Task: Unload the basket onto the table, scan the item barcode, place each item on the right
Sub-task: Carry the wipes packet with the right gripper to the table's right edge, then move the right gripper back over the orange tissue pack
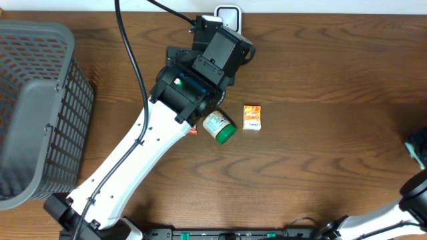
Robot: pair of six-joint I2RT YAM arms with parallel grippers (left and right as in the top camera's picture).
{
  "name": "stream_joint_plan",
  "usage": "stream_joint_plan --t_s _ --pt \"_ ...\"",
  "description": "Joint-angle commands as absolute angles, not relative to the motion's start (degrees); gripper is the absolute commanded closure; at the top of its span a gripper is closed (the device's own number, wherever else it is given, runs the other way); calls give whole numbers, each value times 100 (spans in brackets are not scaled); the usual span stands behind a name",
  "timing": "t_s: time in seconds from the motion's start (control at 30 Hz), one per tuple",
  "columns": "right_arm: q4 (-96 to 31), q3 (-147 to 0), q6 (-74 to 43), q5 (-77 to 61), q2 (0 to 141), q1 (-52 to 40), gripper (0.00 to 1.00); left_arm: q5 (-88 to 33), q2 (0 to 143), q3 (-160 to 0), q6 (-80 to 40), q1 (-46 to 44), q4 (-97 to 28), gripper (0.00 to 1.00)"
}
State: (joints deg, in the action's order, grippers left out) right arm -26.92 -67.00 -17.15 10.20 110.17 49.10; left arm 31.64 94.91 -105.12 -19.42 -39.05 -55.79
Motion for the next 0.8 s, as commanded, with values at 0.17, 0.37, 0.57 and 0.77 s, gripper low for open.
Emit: stream_joint_plan --t_s 0.17,0.37,0.57,0.77 --pt "-3573 -7728 -1643 336 10602 4434 1 3389 8860 -10578 -1868 -3660 -5690 2" --pt "-4534 -8239 -2108 -211 9981 3271 1 3371 8433 -10578 -1894 -3496 -5778 2" --pt "-4565 -8143 -2202 -2051 9974 1728 75 3369 8401 -10569 -2171 -3446 -6149 2" --pt "-4158 -8112 -2775 -1271 10394 93 99 3371 8401 -10562 -2169 -3439 -6517 2"
